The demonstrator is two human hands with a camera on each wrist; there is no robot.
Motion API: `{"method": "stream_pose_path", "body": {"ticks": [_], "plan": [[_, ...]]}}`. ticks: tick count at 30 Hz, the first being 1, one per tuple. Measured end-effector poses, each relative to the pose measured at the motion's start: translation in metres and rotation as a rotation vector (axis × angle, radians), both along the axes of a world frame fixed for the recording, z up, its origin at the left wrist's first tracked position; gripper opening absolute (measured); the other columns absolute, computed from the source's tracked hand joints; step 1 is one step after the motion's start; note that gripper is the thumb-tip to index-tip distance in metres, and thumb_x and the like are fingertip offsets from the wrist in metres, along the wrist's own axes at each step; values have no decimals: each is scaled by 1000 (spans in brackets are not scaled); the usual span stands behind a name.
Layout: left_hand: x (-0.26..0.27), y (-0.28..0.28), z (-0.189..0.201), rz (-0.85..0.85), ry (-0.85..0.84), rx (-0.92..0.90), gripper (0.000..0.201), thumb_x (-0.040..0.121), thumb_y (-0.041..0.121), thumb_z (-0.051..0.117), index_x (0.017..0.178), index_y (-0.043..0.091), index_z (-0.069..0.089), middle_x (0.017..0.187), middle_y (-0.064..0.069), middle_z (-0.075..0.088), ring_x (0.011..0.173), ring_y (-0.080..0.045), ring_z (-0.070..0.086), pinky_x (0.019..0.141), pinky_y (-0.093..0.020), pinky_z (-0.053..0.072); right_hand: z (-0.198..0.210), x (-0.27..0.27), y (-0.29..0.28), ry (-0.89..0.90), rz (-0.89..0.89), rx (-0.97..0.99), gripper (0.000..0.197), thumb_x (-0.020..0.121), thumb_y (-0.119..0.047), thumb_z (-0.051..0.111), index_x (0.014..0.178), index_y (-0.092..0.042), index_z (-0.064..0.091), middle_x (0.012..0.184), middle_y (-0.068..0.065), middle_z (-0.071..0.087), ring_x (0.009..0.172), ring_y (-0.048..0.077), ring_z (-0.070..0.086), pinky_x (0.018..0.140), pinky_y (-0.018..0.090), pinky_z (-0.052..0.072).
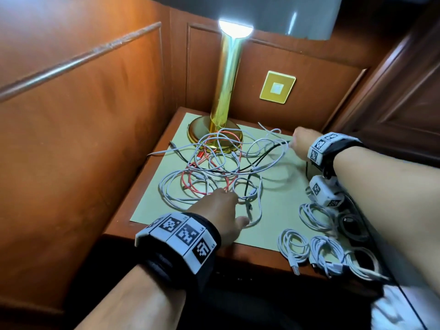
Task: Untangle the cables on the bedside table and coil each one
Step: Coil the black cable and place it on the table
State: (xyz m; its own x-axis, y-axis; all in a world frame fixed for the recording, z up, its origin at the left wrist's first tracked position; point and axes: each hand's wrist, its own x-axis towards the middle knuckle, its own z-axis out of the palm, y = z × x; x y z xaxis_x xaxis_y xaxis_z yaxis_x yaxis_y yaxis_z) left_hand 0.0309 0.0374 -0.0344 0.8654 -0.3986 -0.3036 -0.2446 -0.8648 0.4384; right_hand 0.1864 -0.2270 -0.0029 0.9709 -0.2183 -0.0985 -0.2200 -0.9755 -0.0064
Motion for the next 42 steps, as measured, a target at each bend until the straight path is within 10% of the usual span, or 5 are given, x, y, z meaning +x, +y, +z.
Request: {"method": "stream_pose_path", "body": {"ticks": [10,16,24,39,42], "plan": [[-2,2,-6,19,60,136,55,95,55,55,133,15,56,133,-4,57,124,-24,53,99,-35,47,119,-24,4,-515,19,230,19,95,-24,54,92,-12,67,103,18,69,99,38,63,87,38,48],[-5,7,-12,62,36,146,44,92,55,57,107,14,62,110,-3,62,103,-24,59,90,-39,52,173,-41,-11,-522,-131,231,39,102,-15,47,138,-2,52,145,20,50,132,35,49,106,37,40],[-15,5,-7,94,-35,20,56,95,50,56,141,20,49,141,-1,55,130,-22,51,106,-37,44,216,-79,-18,-872,-170,367,33,97,-26,43,109,-11,69,113,18,70,106,38,64,92,42,50],[-152,-15,82,130,-692,-670,95,89,39,69,159,21,8,166,-5,5,151,-16,4,121,-34,7,244,-310,46,-578,329,604,23,100,-27,53,78,-26,60,59,-9,49,53,9,43,57,30,33],[-178,-7,106,92,-676,-574,65,95,36,62,151,18,34,152,-7,44,140,-22,39,117,-37,29,226,-356,70,-524,391,678,20,98,-32,53,79,-28,61,57,-12,51,55,8,43,61,34,36]]}}
